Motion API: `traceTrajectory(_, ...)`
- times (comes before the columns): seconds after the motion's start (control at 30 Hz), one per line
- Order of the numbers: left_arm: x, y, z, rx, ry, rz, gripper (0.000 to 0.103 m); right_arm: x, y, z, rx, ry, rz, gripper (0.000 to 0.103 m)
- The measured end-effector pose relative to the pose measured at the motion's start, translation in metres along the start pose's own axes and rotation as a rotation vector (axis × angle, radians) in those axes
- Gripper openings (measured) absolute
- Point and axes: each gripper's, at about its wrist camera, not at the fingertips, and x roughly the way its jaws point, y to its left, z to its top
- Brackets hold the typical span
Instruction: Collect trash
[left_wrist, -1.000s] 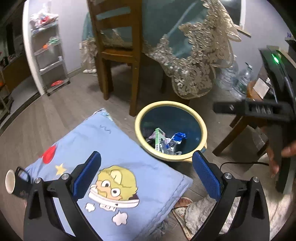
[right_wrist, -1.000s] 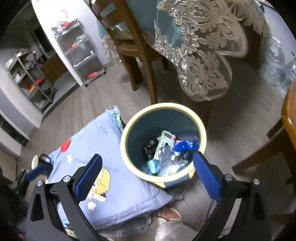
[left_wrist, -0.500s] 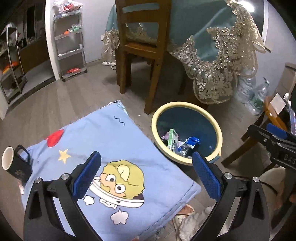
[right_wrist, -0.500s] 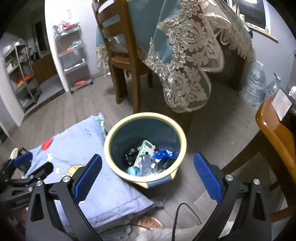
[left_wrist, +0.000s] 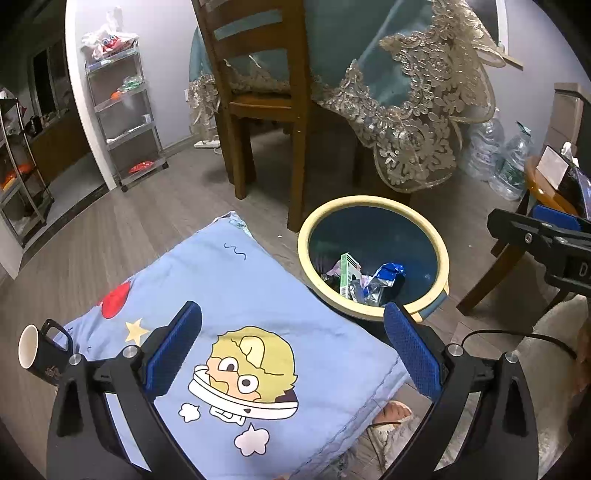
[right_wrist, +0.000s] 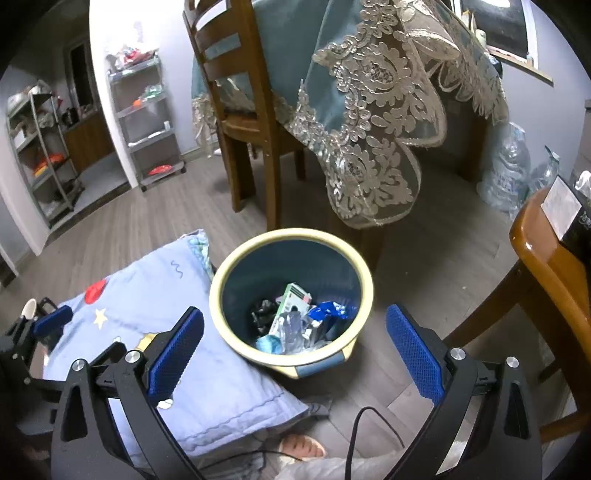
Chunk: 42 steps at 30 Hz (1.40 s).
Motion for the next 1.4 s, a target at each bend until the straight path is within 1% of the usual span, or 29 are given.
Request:
traceTrajectory(0.17, 0.0011, 0.0014, -0.0013, -0.013, 0.007, -0.005, 0.097, 0.0004, -0.0003, -0.0003, 0.003, 0.002, 0.001, 0.098)
traceTrajectory(0.73, 0.001, -0.002, -0.0028, 0.008, 0.006, -0.006, 0.097, 0.0004, 0.0001, -0.0001, 0.0, 0.002, -0.001, 0.098)
traceTrajectory(1.4, -0.0008, -0.0006, -0.0024, 0.004, 0.003, -0.007, 0.097, 0.0006, 0.0001, -0.0014, 0.0, 0.005, -0.003, 0.098)
